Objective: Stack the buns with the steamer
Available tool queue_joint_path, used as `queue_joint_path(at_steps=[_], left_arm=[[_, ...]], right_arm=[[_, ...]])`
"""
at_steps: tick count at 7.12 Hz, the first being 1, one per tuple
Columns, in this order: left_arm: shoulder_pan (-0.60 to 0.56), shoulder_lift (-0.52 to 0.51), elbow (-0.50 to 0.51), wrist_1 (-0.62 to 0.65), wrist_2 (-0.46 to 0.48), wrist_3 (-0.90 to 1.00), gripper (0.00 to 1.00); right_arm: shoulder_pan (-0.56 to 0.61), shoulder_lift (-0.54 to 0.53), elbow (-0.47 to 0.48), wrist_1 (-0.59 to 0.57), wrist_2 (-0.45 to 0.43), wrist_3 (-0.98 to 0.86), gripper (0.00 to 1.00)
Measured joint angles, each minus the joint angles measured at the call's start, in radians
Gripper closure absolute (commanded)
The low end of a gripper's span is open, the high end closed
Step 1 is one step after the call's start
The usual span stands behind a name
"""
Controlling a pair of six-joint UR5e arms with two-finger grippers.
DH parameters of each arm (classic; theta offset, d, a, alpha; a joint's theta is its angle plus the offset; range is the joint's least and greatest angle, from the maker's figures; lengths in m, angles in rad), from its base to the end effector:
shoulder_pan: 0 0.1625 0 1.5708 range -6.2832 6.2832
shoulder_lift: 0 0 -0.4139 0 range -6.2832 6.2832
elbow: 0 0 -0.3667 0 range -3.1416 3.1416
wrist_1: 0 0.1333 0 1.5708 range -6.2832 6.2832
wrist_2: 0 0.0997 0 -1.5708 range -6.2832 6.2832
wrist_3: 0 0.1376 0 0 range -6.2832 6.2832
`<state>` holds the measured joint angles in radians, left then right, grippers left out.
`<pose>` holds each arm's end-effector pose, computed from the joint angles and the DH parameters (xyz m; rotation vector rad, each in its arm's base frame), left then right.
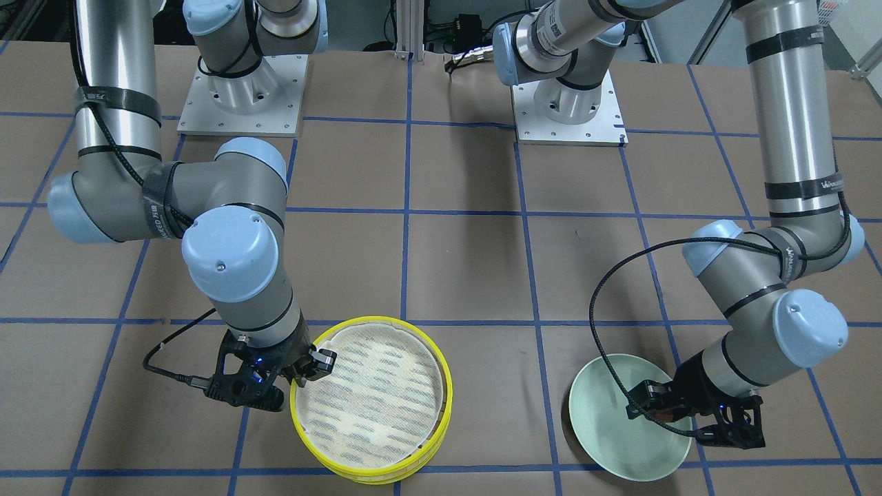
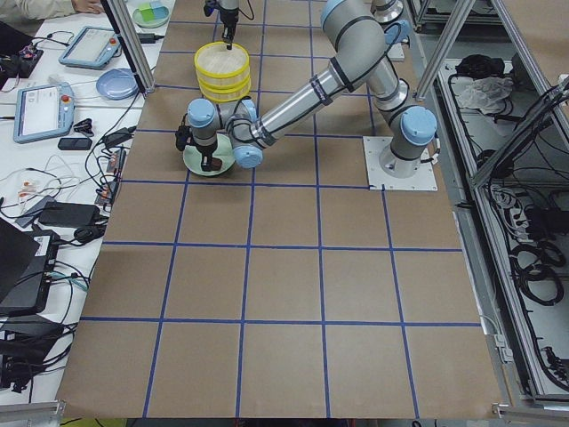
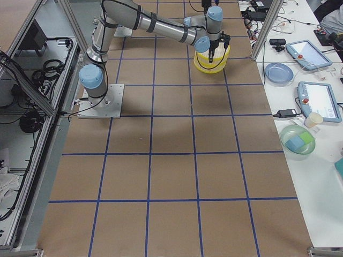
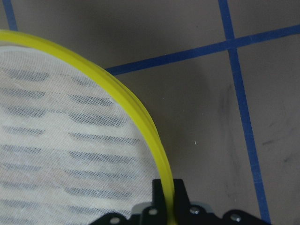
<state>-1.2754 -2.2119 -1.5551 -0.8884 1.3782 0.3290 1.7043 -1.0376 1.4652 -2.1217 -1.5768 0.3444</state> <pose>0.0371 -0.6703 0.1504 -0.0581 -2.9705 0.1687 0.2191 -0.6364 0.2426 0.3282 3.0952 -0.1889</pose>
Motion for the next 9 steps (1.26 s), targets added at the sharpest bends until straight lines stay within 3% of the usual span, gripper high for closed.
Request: queue_joint_path(at_steps=[1,2,6,7,8,9], left_arm=[[0.001,-0.003,-0.007,0.001,0.025,0.019,1.0],[0.0,-0.004,-0.008,0.004,0.039,0.027,1.0],[-0.008,0.017,0.028,0.013,0.035,-0.088,1.0],[-0.019,0.035,0.036,0.016,0.036,-0.109,1.0],[-0.036,0.059,0.042,0.024,0.041,-0.118,1.0],[-0.05,0.082,0.047,0.032,0.04,-0.137,1.0]], right_arm=[[0.0,0.002,0.001,-0.001,-0.004,0.001,0.85],[0.0,0.001,0.003,-0.001,-0.005,0.002,0.81],[0.004,-0.009,0.006,-0.001,0.002,0.033,0.79],[0.005,-0.01,0.006,-0.001,0.003,0.038,0.68],[0.007,-0.01,0.006,-0.002,0.003,0.041,0.51],[0.007,-0.01,0.007,-0.008,0.002,0.04,0.28]])
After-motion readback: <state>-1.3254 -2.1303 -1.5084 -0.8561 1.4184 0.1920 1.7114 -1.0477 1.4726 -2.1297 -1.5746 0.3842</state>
